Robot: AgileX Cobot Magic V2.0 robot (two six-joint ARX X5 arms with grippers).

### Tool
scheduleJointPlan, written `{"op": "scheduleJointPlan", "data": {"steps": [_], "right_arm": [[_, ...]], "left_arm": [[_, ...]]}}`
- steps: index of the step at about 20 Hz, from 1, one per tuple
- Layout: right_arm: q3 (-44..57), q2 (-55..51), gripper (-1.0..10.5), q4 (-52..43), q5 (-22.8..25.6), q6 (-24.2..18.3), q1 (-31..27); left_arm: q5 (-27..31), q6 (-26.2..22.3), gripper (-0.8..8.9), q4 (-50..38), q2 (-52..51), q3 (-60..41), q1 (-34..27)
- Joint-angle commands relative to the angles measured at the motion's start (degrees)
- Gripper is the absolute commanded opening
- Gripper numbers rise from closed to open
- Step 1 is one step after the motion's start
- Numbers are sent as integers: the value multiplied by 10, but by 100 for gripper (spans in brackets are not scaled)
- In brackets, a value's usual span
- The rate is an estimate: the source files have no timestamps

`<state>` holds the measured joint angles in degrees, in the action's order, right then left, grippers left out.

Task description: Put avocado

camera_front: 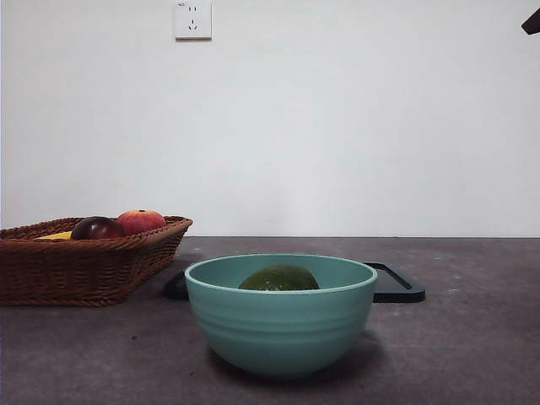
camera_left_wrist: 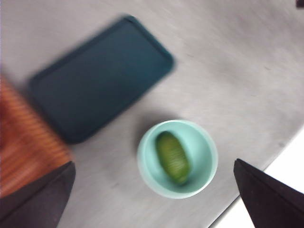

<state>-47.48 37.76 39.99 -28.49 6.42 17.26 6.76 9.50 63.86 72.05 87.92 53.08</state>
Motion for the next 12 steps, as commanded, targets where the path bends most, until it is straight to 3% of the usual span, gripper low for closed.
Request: {"op": "scheduleJointPlan", "data": {"steps": [1,8,12], "right_arm": [[-10,4,608,7,0,2,3],[-10,11,608,18,6,-9,34],[-10,42,608,21,30,4,61]], "left_arm": [[12,-5,528,30,-26,10,4],[12,30,528,38,-157,-91,4],[12,33,528,-23,-261,-199,4]]}}
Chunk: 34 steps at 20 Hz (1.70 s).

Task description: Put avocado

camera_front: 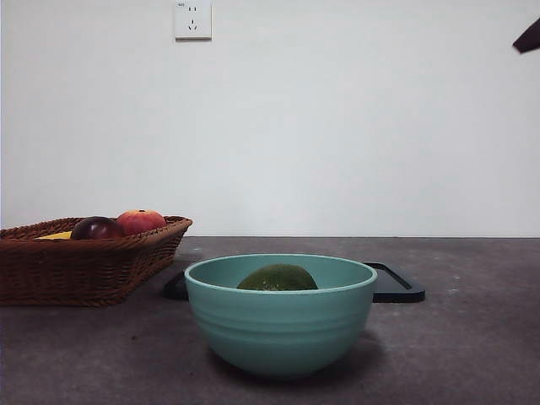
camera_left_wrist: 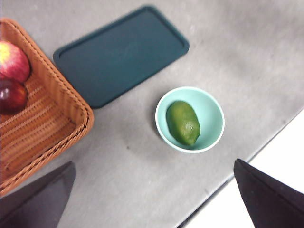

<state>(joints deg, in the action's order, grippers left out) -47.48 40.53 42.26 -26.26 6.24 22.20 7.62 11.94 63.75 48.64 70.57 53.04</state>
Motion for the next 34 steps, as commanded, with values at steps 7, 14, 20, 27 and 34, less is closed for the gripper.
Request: {"op": "scheduleJointPlan", "data": {"steps": [7,14,20,27,34], "right_arm": [[-10,123,607,-12,48,28,97],[-45,273,607,-45,80,73,154],[-140,420,607,31,130,87,156],[-174,538,607,85,167,76,161],[-174,573,133,59,162,82,182]], "left_arm": [[3,12,528,-68,-177,-152,5],[3,17,528,-63,-227,-153,5],[3,19,528,-66,-233,-153,5],[3,19,528,-68,-233,-153,5],[3,16,528,-67,-233,-153,5]]}}
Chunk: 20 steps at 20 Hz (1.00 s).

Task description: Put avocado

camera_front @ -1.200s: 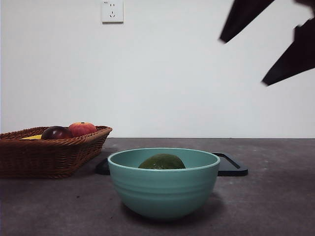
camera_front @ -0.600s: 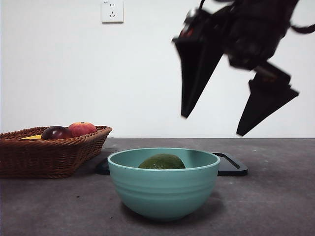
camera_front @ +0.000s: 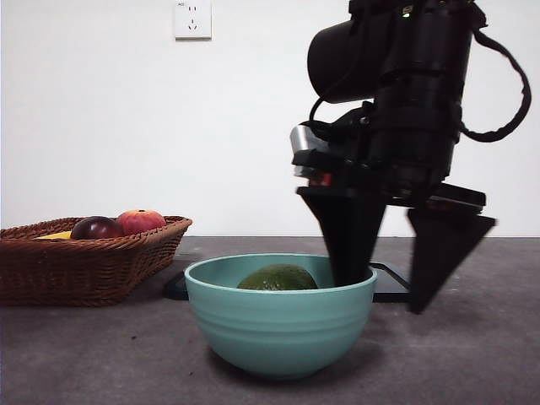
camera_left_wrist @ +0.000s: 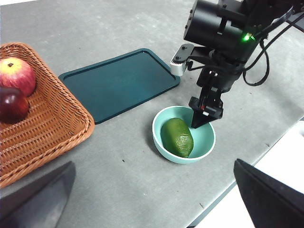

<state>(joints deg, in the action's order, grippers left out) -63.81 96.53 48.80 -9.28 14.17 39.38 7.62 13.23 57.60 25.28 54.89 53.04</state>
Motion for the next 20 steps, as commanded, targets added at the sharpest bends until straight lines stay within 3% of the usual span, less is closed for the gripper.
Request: {"op": "scheduleJointPlan", "data": {"steps": [1,2,9,20], "right_arm": [[-10,13,63,-12,-14,4,15],[-10,13,5,-20,-14,9,20],[-42,14,6,-20,2,74,23],[-316,183,6,71,3,57,-84]], "left_arm": [[3,3,528,-6,1,4,5],[3,3,528,-6,1,4,5],[3,3,528,-4,1,4,5],[3,3,528,3,1,4,5]]}}
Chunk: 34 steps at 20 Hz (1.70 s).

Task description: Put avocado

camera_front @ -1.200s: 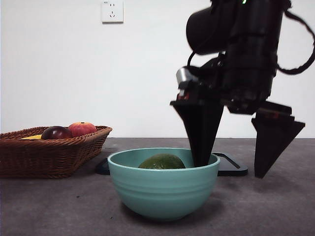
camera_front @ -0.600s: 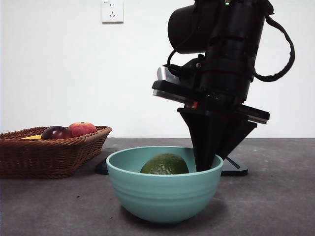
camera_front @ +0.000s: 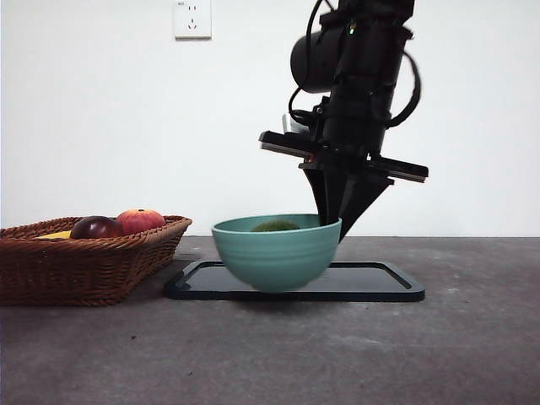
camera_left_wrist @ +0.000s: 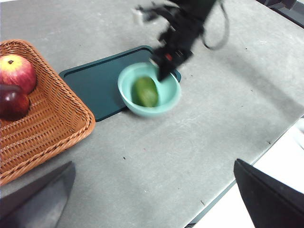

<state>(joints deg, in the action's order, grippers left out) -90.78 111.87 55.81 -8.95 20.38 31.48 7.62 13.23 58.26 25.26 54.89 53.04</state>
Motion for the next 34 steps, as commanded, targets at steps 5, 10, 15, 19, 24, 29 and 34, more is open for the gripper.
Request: {"op": "scheduleJointPlan", "data": {"steps": [5,10,15,19,24,29,34], "right_arm": [[-132,98,6,-7,0,-4,-46],[-132,121,6,-12,0,-6,-55],[-132,122,127,-18,17,-12,-56],[-132,89,407,-9,42,-18,-66],[-132,-85,550,80,125,-60,-51],[-130,-261,549,209,221,-65,16],[-110,-388,549,243,226,-65,91]], "left_arm": [[3,-8,530,9,1,4,5],[3,-24,577,9,1,4,5],[3,-24,569,9,1,4,5],[3,-21,569,9,1,4,5],[3,-20,569,9,1,4,5],[3,-20,569,8,1,4,5],[3,-20,569,4,1,4,5]]}}
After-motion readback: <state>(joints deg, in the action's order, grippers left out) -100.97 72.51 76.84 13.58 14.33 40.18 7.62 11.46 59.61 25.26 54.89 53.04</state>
